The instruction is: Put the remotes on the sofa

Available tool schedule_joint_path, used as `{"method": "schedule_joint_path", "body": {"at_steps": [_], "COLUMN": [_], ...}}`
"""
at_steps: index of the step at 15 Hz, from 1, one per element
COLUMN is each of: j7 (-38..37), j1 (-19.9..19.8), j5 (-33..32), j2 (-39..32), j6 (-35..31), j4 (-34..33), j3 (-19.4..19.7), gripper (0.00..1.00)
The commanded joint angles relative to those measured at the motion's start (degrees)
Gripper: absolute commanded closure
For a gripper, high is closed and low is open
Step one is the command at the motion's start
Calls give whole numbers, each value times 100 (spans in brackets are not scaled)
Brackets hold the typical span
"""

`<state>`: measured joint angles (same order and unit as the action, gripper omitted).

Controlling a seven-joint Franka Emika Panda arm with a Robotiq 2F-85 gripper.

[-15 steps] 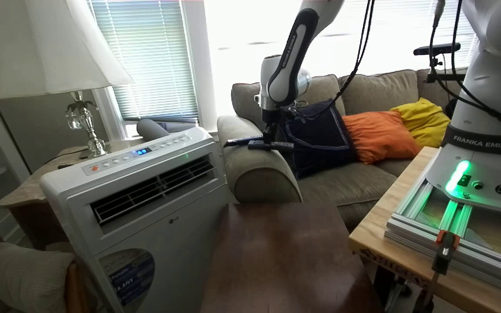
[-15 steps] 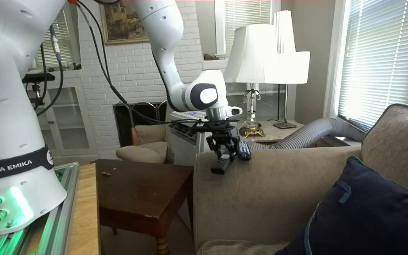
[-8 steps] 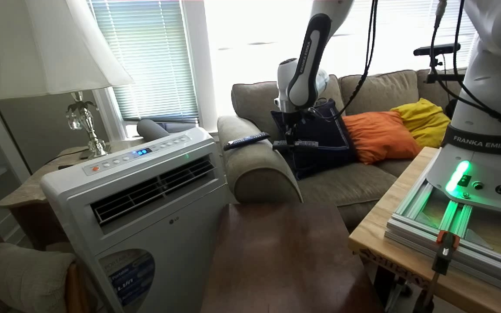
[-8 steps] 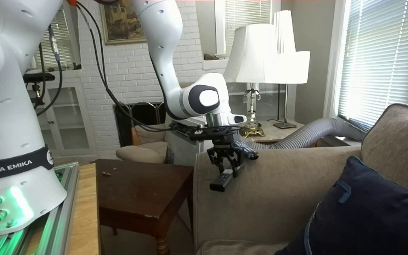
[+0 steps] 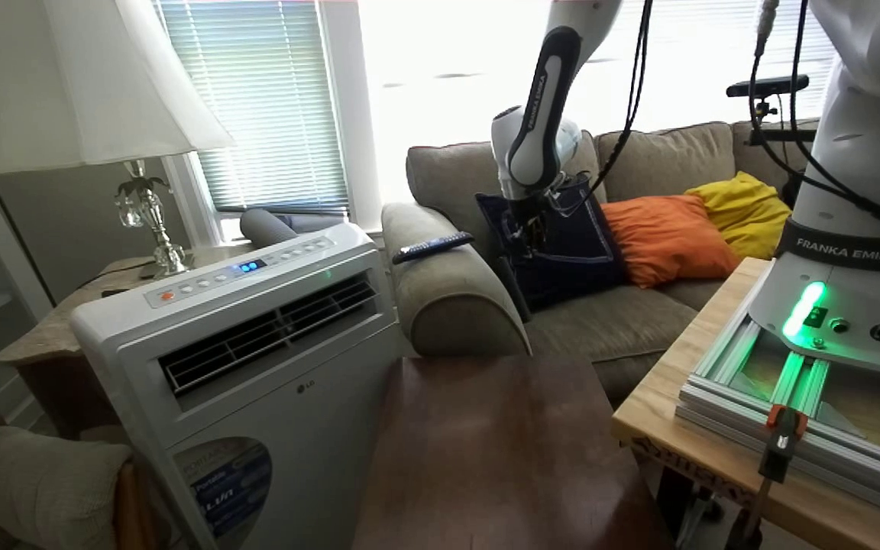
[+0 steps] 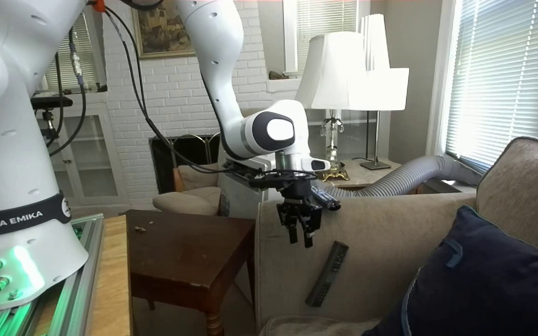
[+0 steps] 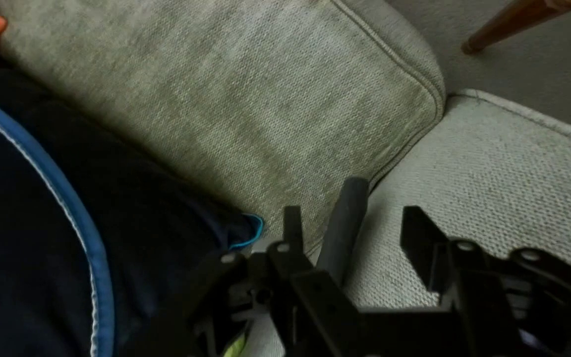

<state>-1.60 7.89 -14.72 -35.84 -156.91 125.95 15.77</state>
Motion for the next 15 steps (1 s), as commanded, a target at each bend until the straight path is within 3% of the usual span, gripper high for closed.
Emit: {"method": "schedule_joint_path", "body": {"at_steps": [1, 2, 3, 4, 6, 10, 15], "j7": [-122, -129, -119, -107, -125, -95, 425], "j1": [-608, -700, -806, -905, -992, -1118, -1363], "j5": [554, 656, 774, 888, 1005, 1158, 1170], "j2": [-134, -161, -158, -166, -182, -128, 697], "j6": [208, 172, 136, 128, 105, 111, 18], "j4": [-267, -293, -309, -328, -371, -372, 195], "j3": [-527, -598, -684, -767, -833, -946, -1248], "gripper": [69, 69, 53, 22, 26, 1, 0]}}
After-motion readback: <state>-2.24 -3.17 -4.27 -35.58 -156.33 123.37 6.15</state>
